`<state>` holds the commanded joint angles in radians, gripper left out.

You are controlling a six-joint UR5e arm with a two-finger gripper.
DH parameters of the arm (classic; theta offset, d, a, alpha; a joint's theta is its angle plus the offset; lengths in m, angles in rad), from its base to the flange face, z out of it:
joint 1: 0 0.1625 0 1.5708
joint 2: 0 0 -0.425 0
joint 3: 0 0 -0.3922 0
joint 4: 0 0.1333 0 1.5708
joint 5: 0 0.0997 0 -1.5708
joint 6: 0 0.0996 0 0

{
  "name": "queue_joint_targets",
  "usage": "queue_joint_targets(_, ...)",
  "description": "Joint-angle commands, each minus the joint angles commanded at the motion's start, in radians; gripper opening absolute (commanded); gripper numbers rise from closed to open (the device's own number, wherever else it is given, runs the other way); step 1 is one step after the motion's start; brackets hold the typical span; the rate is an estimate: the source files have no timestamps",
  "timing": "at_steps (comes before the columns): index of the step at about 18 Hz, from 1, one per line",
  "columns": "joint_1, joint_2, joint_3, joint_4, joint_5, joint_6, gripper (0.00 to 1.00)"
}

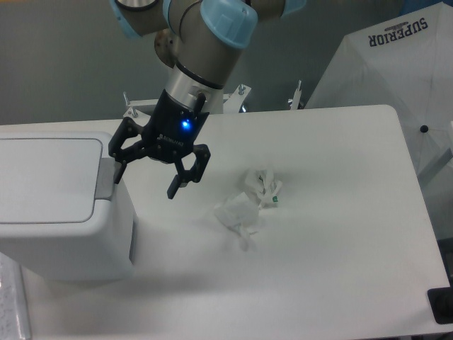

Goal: Open the trash can
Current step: 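Position the gripper finger against the trash can lid's front edge, then push the lid up and back to open the trash can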

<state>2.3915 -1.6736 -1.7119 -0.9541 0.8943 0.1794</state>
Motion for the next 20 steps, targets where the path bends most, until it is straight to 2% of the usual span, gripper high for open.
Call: queue_joint_targets(20, -0.011, -0.018, -0.012, 0.026, 0.002, 0.017, 1.00)
